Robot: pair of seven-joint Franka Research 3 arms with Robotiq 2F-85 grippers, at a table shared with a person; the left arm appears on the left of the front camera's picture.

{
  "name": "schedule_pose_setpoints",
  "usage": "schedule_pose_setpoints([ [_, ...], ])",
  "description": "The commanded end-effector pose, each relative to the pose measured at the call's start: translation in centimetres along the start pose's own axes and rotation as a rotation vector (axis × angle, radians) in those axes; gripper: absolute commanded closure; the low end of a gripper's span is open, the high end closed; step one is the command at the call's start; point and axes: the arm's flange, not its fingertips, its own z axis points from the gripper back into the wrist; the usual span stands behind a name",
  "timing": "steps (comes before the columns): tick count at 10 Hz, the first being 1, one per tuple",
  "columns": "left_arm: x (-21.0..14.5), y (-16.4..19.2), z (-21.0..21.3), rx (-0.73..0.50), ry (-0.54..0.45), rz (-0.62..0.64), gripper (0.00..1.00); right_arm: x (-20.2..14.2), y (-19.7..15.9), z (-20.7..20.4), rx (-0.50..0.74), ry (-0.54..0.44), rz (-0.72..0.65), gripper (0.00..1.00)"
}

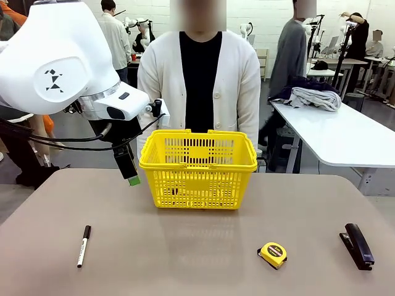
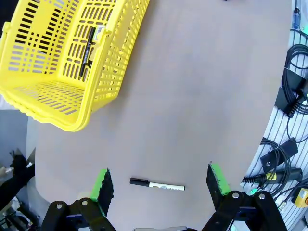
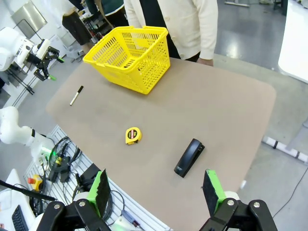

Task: Place the items the person wants into the basket.
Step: Pick up the item the person points to and place it in the Market Basket.

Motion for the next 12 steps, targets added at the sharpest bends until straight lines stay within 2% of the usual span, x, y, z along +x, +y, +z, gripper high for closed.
schedule_pose_setpoints([
  [1,0.0,0.0,0.1,0.006,0.001,0.000,0.00,0.1,0.0,0.1,0.016,-0.021,0.012,0.00],
  [2,0.0,0.0,0.0,0.000,0.000,0.000,0.00,0.1,0.0,0.1,0.016,-0.021,0.012,0.00],
  [3,-3.6,2.7,2.2,-0.114,-0.170,-0.028,0.00,0.1,0.0,0.1,0.016,-0.021,0.012,0.00],
  [4,-7.2,5.2,4.3,-0.200,-0.296,-0.026,0.00,0.1,0.0,0.1,0.016,-0.021,0.012,0.00],
  [7,-17.7,9.5,11.0,-0.235,-0.591,-0.008,0.00,0.1,0.0,0.1,0.016,-0.021,0.012,0.00],
  [9,-23.6,11.2,12.3,-0.202,-0.667,0.053,0.00,0.1,0.0,0.1,0.016,-0.021,0.012,0.00],
  [12,-31.1,12.7,11.0,-0.140,-0.737,0.161,0.00,0.1,0.0,0.1,0.016,-0.021,0.012,0.00],
])
